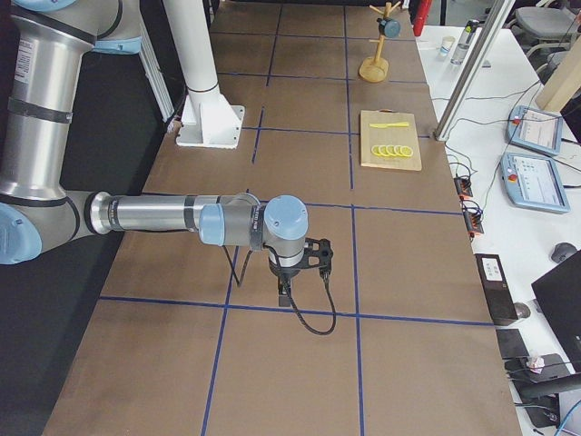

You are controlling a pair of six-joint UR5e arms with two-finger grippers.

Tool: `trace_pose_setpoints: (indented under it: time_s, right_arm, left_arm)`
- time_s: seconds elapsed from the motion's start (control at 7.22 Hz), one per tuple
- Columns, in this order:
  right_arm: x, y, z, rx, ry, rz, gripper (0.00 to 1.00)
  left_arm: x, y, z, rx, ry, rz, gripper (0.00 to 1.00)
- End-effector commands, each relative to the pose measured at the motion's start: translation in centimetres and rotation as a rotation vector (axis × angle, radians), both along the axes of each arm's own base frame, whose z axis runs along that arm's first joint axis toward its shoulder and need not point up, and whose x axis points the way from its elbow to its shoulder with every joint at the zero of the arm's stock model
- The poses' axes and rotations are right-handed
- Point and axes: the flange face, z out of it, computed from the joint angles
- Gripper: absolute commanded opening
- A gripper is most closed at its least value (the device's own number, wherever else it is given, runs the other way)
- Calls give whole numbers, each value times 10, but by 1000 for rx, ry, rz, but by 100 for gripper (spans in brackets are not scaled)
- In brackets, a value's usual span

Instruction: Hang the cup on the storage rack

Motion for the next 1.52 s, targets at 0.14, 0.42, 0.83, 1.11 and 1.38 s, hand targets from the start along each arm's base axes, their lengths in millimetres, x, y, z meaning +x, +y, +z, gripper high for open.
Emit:
trace_pose_setpoints:
  time_s: [0.14,0.42,0.83,1.11,1.38]
  right_arm:
    - [0,-1,-1,3,4,0,100]
    - [-1,-2,-1,1,1,0,100]
    - [-4,-1,4,-11,2,-10,100]
    - [-11,-3,6,-8,5,-30,100]
    - [-15,-2,8,-13,7,-41,100]
  left_arm:
    - [-2,58,31,-74,32,-22,100]
    - [0,74,33,-87,64,-26,100]
    - [1,76,34,-87,56,-24,100]
    - [1,76,35,-89,55,-21,100]
    - [1,76,35,-90,55,-22,100]
